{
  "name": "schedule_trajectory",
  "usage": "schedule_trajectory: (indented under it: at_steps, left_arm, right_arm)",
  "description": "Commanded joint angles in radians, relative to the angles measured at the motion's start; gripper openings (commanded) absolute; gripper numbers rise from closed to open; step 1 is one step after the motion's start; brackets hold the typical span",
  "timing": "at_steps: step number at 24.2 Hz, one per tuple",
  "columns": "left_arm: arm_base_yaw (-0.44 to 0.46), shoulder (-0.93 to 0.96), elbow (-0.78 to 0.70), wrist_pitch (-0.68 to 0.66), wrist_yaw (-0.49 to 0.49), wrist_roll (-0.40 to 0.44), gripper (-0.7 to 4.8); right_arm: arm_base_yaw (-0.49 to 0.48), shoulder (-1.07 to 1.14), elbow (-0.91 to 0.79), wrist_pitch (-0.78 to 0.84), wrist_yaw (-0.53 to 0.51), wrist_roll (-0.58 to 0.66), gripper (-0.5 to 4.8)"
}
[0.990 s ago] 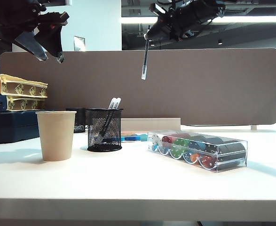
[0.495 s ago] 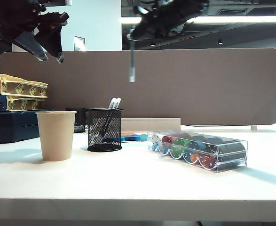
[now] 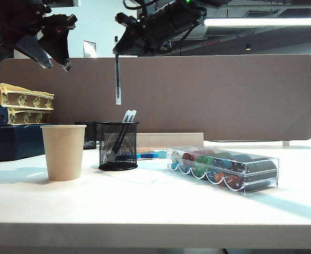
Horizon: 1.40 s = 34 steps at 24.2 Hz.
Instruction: Pick up one pen and put it in the pen container.
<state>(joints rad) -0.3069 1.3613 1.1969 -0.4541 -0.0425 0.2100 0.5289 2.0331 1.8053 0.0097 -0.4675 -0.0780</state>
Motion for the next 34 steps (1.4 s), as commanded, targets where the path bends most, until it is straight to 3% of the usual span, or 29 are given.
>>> schedule_trajectory:
  at_steps: [1,29,34]
  left_arm:
    - [0.002,-0.003,0.002,0.006,-0.006,0.003,2.47]
    - [0.002,-0.003,0.003,0.006,-0.006,0.003,2.47]
    - [0.002,-0.003,0.003,0.007,-0.006,0.002,2.47]
  right_arm:
    - [0.01,0.011,0.006,-0.011,0.001,-0.004,0.18]
    - [0.005,0.132,0.0,-0.11,0.047,-0.002,0.21]
    - [-0.001,0.132,0.0,-0.111,0.047,-0.002,1.14]
